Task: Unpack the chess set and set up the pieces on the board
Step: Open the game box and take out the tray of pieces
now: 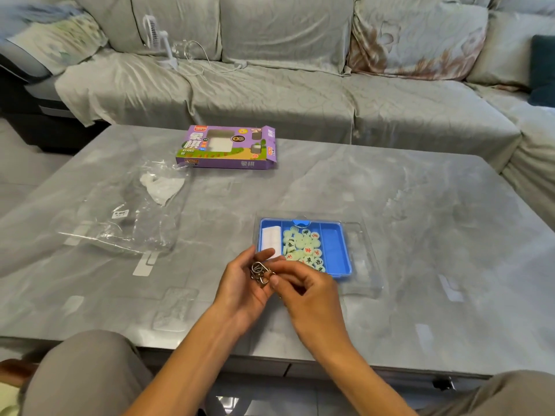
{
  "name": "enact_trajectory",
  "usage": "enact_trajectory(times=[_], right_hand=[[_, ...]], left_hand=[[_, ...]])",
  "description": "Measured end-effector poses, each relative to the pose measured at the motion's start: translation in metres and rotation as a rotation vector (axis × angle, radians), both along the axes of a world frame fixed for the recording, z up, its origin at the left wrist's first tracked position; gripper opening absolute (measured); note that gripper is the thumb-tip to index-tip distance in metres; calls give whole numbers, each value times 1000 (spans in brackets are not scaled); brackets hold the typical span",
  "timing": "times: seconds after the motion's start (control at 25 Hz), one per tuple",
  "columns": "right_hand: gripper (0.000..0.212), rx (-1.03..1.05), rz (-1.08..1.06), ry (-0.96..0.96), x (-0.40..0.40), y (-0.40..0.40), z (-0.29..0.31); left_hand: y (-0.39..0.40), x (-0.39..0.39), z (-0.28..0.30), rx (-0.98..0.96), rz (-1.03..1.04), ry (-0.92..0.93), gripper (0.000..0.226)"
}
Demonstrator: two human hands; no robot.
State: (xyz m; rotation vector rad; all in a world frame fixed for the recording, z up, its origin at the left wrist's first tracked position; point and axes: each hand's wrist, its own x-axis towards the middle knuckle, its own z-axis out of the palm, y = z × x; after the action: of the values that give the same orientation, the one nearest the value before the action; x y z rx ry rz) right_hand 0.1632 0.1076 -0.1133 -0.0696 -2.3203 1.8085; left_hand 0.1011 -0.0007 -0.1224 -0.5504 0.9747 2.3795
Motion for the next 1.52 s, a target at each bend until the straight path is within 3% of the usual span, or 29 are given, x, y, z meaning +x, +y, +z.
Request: enact_trajectory(times=[0.12, 0.32, 0.52, 0.76, 0.96, 1.04, 1.12, 1.2, 1.32, 1.4, 1.52], right_hand=[[20, 238, 12, 50, -24, -13, 0], [11, 351, -121, 216, -28, 2, -20], [23, 890, -95, 434, -32, 42, -68], [23, 970, -80, 541, -39, 48, -93], [22, 978, -108, 561, -44, 48, -91], [23, 978, -96, 537, -43, 48, -90], [22, 960, -89, 496, -39, 49, -89], [21, 895, -78, 436, -38, 47, -83], [22, 832, -139, 306, -62, 48, -64], [30, 956, -203, 197, -97, 55, -50], [43, 1204, -73, -102, -131, 68, -38]], left_hand=[[-7, -6, -1, 23, 54, -16, 34], [-15, -15, -2, 80, 194, -105, 25], [-37, -89, 11, -107, 315, -17, 25], [-56, -226, 1, -170, 497, -52, 33], [-48, -248, -11, -154, 505, 50, 41], [-42, -241, -6, -356, 485, 81, 35], [-28, -214, -2, -747, 394, 179, 21], [-12, -166, -11, -1053, 199, 473, 32], [5, -83, -37, -1374, -352, 944, 53], [8, -55, -53, -1484, -489, 1022, 66], [8, -46, -54, -1460, -402, 1018, 74]])
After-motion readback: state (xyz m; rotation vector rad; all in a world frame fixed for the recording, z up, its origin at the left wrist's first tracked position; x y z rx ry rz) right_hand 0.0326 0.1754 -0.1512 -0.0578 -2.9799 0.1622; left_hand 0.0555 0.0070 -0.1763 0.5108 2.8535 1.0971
